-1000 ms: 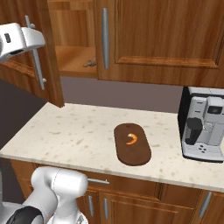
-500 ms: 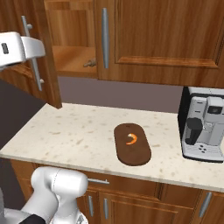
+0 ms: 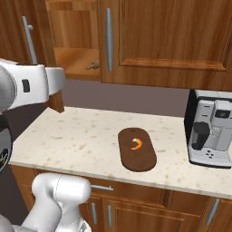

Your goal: Open the cabinet, retrieve the rolling pin, and place it next to the meat on the cutting board to prepare for tenderizing.

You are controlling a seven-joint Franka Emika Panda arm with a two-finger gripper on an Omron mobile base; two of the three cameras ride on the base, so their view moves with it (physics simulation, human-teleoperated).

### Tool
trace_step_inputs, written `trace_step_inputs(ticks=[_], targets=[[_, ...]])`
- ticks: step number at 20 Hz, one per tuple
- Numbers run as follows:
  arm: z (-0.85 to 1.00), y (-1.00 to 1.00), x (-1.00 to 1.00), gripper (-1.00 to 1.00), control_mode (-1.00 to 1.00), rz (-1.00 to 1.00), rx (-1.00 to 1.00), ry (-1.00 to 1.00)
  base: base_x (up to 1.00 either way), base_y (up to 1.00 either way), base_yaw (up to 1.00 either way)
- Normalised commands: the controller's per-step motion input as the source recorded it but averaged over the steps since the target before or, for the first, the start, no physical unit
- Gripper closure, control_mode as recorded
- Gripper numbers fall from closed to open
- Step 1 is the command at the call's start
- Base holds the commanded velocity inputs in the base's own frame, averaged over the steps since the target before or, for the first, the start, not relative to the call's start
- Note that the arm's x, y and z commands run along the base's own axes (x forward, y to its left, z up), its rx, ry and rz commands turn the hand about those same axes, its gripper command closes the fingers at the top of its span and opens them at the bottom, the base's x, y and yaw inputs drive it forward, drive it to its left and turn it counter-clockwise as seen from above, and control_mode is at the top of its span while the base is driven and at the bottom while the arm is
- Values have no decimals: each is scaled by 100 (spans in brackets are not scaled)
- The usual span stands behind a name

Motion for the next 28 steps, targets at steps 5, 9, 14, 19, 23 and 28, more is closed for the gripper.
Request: trace_step_inputs(ticks=[5, 9, 14, 19, 23, 28], targets=[[0, -70, -1, -100, -100, 8, 12, 0, 0, 0, 0], [-5, -46, 13, -100, -100, 3, 3, 2, 0, 0, 0], [-10, -20, 31, -100, -100, 1, 6, 4, 0, 0, 0], [-22, 21, 67, -100, -100, 0, 9, 5, 0, 0, 0], [-19, 21, 68, -100, -100, 0, 11, 3, 0, 0, 0], [-18, 9, 15, -100, -100, 3, 10, 10, 0, 0, 0]])
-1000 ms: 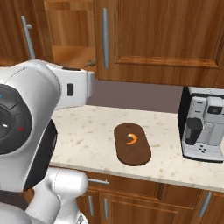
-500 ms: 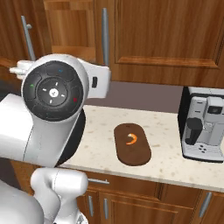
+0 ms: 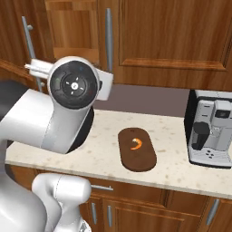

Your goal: Open the cabinet, retrieve the rolling pin, and place it next to the meat on the cutting board to prepare for tenderizing.

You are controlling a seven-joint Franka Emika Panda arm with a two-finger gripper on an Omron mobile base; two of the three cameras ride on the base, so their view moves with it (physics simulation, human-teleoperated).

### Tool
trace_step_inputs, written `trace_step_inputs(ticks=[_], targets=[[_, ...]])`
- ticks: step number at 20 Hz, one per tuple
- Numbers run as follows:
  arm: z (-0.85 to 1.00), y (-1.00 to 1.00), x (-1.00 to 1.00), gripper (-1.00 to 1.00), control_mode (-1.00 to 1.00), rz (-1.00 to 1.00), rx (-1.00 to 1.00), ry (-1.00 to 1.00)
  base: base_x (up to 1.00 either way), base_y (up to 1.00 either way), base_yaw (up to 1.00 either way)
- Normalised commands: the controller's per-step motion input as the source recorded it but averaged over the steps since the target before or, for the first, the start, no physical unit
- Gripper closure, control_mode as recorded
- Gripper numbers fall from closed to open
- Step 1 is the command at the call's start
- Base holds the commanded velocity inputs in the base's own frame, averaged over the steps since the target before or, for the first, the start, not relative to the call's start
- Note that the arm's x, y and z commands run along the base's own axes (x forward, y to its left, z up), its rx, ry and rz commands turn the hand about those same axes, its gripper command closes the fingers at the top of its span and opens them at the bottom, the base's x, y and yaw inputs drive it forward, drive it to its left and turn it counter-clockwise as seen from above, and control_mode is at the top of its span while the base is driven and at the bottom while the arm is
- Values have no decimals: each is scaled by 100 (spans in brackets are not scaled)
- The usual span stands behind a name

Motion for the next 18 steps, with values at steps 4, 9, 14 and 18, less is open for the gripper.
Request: trace_step_inputs(ticks=[4, 9, 14, 18], targets=[[-16, 0, 26, -100, -100, 4, 19, 6, 0, 0, 0], [-2, 0, 30, -100, -100, 7, 25, 6, 0, 0, 0], [0, -1, 35, -100, -100, 8, 26, 8, 0, 0, 0], [-1, 0, 41, -100, -100, 6, 22, 7, 0, 0, 0]])
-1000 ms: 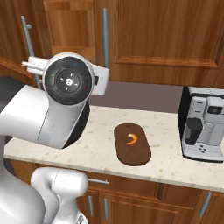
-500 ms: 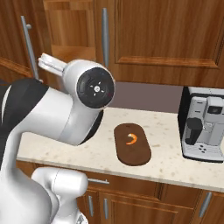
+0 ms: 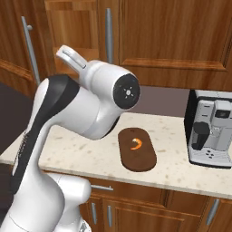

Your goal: Open the cabinet, retrieve the rolling pin, and place it next to the meat on the cutting board to prepare for tenderizing.

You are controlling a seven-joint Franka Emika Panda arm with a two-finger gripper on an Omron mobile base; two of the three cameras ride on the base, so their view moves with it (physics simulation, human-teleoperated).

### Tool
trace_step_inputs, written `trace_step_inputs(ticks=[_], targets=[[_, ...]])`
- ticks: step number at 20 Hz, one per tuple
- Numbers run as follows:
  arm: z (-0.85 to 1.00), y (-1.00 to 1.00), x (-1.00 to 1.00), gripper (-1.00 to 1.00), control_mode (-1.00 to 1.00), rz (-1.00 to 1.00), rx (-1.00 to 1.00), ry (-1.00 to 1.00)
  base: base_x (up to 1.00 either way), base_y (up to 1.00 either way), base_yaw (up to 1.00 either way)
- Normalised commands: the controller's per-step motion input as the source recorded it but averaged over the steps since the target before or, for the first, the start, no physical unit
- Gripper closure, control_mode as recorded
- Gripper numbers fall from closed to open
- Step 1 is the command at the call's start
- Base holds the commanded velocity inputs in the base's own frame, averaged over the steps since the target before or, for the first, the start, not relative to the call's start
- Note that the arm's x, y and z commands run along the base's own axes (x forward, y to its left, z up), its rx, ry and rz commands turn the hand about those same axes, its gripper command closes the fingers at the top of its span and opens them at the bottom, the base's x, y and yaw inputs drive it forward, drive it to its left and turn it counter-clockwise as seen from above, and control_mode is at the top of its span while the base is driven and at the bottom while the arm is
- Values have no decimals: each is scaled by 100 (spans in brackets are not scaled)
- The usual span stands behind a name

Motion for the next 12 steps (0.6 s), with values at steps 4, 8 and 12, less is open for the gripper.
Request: trace_step_inputs(ticks=[4, 8, 12], targets=[[-5, 0, 35, -100, -100, 4, 19, 8, 0, 0, 0], [-13, 12, 20, -100, -100, 1, 12, 6, 0, 0, 0], [-14, 31, 8, -100, -100, 2, 6, 8, 0, 0, 0]])
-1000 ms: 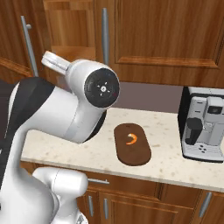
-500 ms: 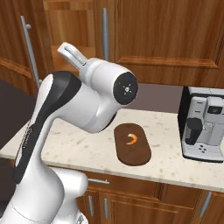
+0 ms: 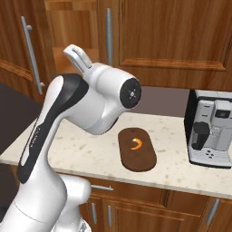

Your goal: Open the cabinet, retrieve the rolling pin, and place it next to the meat on the cutting board to prepare for tenderizing.

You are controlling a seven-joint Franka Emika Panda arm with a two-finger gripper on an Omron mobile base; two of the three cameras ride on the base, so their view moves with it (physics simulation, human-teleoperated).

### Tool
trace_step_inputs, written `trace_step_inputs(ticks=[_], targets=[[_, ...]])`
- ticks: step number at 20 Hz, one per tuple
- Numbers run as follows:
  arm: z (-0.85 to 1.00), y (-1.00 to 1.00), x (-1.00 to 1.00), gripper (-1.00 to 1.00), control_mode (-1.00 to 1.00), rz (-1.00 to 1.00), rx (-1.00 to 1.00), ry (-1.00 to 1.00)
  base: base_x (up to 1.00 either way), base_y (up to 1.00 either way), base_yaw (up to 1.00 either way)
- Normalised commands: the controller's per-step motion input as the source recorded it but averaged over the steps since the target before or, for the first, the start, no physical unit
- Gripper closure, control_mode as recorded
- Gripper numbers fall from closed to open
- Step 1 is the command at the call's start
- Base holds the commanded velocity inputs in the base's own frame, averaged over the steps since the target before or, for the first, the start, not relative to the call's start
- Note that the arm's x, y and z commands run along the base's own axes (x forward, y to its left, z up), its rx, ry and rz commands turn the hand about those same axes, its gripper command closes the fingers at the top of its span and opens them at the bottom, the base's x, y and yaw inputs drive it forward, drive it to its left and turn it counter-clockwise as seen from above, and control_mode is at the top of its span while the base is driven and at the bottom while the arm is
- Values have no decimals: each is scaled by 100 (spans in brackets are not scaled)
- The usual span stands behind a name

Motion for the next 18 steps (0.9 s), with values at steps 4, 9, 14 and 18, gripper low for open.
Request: trace_step_inputs(ticks=[4, 9, 14, 18], targets=[[-6, 40, 13, -100, -100, 1, 5, 12, 0, 0, 0], [0, 37, 28, -100, -100, 1, 1, 14, 0, 0, 0], [-4, 33, 2, -100, -100, 8, 3, 11, 0, 0, 0], [-8, 61, -52, -100, -100, 15, 1, 0, 0, 0, 0]])
